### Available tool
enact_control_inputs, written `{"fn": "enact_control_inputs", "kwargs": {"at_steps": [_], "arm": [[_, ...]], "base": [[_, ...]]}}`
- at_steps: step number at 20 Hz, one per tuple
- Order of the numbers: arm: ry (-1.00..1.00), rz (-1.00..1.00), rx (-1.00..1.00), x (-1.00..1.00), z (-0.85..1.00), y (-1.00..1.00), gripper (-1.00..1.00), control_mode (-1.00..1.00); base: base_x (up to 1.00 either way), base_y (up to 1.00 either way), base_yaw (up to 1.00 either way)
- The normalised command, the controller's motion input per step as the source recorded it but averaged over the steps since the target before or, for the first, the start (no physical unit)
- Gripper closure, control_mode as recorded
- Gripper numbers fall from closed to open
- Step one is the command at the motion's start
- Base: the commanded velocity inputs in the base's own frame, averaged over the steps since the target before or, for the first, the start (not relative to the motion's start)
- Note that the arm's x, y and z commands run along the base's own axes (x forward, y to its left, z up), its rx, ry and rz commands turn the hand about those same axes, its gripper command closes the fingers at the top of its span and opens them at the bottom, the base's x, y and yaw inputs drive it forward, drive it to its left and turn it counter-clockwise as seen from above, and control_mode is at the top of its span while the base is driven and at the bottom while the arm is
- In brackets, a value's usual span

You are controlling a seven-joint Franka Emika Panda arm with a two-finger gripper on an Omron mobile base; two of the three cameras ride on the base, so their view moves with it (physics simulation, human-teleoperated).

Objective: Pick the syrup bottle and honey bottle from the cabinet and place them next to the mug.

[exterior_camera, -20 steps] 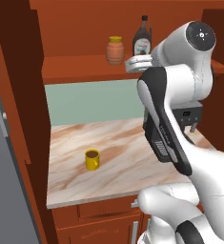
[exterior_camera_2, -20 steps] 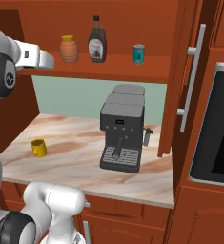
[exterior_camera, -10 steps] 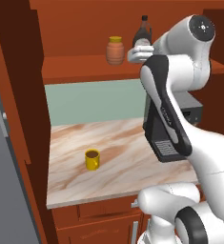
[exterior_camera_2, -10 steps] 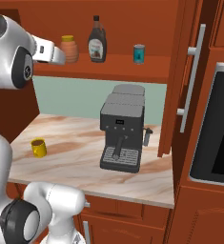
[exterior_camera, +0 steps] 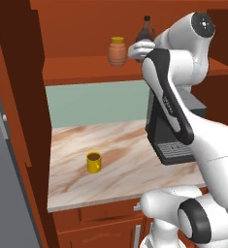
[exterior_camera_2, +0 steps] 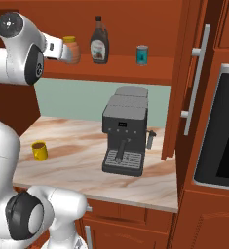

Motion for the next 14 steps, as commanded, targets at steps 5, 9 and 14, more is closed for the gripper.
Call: {"fn": "enact_control_inputs", "kwargs": {"at_steps": [5, 9, 14], "arm": [[0.00, 0.00, 0.00, 0.36, 0.11, 0.19, -1.00, -1.00], [0.00, 0.00, -0.01, 0.22, 0.02, 0.28, -1.00, -1.00], [0.00, -0.06, -0.02, 0.23, 0.00, 0.11, -1.00, -1.00]], "base": [[0.00, 0.00, 0.00], [0.00, 0.00, 0.00], [0.00, 0.00, 0.00]]}}
